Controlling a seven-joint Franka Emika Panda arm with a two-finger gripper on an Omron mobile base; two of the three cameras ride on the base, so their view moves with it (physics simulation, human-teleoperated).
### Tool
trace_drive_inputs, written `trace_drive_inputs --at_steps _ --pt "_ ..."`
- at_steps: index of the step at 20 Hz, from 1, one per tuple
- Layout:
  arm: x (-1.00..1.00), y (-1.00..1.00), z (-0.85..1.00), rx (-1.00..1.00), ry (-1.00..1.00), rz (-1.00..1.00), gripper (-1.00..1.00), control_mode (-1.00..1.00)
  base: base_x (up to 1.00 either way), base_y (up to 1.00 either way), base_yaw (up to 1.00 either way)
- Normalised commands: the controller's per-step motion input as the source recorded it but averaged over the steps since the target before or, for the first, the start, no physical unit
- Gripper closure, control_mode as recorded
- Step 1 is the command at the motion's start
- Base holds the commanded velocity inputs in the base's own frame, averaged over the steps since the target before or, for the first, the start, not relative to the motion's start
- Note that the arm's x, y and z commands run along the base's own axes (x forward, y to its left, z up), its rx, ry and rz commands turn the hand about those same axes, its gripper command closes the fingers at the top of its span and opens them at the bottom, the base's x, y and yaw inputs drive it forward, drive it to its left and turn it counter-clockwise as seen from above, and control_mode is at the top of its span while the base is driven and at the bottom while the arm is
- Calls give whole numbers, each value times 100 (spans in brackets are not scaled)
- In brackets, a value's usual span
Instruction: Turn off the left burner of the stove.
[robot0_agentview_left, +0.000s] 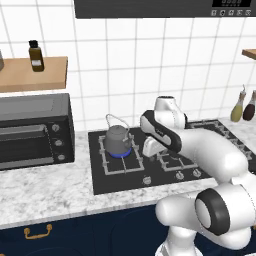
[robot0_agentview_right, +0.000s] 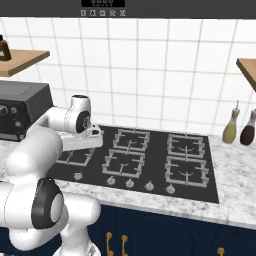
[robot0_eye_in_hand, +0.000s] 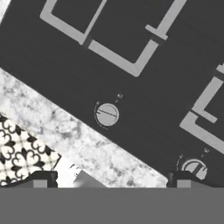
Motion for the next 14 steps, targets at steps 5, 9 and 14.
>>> trace_drive_inputs --at_steps 5,9,14 --pt "0 0 -11 -2 0 1 -100 -100 0 0 0" --pt "0 0 -8 0 0 3 -100 -100 0 0 0" --pt "1 1 -26 0 0 27 -100 -100 0 0 0"
